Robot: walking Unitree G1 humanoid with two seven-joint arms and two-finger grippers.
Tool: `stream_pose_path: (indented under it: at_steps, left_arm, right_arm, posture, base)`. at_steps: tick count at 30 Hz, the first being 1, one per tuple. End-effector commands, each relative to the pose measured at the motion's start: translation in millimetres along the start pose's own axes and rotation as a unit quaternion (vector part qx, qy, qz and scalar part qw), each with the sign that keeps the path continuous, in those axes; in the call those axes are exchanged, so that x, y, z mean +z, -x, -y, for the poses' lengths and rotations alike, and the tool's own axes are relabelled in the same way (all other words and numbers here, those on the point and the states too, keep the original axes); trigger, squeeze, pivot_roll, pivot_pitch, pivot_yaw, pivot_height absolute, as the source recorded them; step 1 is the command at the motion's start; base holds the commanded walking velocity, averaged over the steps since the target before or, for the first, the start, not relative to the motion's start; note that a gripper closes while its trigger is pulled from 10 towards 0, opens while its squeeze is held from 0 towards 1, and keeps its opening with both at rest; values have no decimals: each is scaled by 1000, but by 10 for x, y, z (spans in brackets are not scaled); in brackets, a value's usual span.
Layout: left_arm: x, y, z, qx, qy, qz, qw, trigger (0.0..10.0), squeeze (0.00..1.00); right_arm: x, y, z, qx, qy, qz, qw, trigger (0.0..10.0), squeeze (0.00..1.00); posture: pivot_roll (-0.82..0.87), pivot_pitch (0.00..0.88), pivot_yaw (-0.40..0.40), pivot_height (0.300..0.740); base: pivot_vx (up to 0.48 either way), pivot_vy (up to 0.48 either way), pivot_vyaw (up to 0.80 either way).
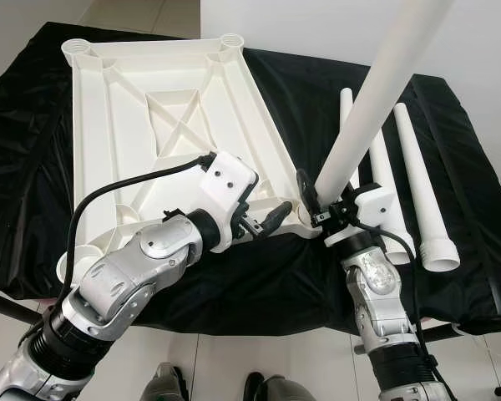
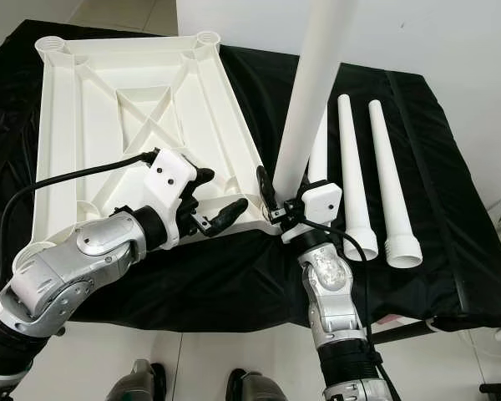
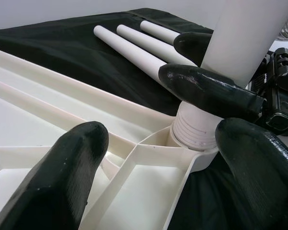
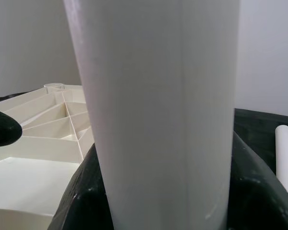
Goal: Building children table
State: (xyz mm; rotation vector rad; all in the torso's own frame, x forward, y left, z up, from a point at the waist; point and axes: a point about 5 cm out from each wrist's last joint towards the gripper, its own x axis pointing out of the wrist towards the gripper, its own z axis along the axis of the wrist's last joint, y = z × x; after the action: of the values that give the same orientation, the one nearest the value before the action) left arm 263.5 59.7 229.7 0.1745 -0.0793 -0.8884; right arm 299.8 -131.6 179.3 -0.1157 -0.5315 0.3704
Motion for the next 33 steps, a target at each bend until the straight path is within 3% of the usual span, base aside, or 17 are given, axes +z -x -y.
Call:
stream_pose_path:
  at_steps: [1,5,9,15,17,33]
  left_arm:
    - [8,8,112,-85,0,-1,996,10000,0]
    - [9,9,111,-86,0,0,996,10000,0]
    - [13,8,112,-87,-1,0,996,10000,0]
    - [13,9,113,-87,-1,0,996,10000,0]
    - [13,10,117,-87,-1,1,996,10000,0]
    - [1,23,123,-85,2,-2,996,10000,0]
  right_arm:
    - [-275,189,-22,-7,-22,-78,997,10000,0]
    - [-293,194,-22,-14,-34,-84,996,10000,0]
    - [-367,188,25,-47,-94,-113,988,10000,0]
    - [-456,178,76,-68,-101,-148,981,10000,0]
    - [-460,180,72,-80,-130,-147,977,10000,0]
    - [-461,179,22,-61,-101,-156,981,10000,0]
  posture:
    - [121,197,-62,740]
    - [121,197,-62,740]
    - [120,198,-62,740]
    - [119,198,-62,740]
    - [121,198,-65,740]
    - [125,198,-69,740]
  base:
    - [0,0,0]
    - [0,0,0]
    - [0,0,0]
    - [0,0,0]
    - [0,0,0]
    - [0,0,0]
